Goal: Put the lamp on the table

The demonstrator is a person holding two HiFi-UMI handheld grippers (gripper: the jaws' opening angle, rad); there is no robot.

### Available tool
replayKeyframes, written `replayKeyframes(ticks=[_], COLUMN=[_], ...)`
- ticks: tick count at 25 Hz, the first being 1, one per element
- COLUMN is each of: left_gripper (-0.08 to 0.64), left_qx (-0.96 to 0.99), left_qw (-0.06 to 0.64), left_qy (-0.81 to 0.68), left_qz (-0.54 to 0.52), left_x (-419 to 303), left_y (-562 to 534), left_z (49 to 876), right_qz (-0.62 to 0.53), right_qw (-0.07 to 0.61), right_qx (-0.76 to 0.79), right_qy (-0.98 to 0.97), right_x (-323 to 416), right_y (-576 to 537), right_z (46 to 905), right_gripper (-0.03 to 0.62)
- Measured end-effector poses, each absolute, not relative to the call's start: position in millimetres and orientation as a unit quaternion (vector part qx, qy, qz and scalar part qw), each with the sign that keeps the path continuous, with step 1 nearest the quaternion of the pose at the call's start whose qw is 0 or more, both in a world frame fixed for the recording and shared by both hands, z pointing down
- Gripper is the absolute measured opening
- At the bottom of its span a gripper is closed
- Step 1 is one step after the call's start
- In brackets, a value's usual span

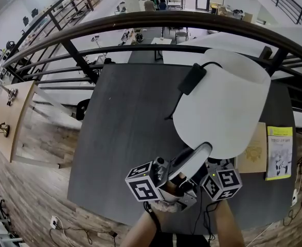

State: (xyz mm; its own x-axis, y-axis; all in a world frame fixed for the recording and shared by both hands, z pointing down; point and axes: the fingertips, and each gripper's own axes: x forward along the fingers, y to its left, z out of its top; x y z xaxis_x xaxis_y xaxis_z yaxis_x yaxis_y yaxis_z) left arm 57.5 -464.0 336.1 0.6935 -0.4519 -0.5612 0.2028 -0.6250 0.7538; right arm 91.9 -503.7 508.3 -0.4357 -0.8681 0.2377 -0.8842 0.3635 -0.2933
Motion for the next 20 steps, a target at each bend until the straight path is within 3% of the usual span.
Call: replayKeyframes(ticks=[20], left_gripper=[0.049], left_qx=[0.809], left_qw=[0.436], left_qy=[-0.088], left_qz=[-0.384], left_x=[52], left_y=[-479], left_z=[370], right_qz=[0.194], right_qw=[0.041], right_qx=[0.528], right_qy=[-0.826], right_x=[85], right_y=[-516], right_z=[542], right_gripper=[0.172])
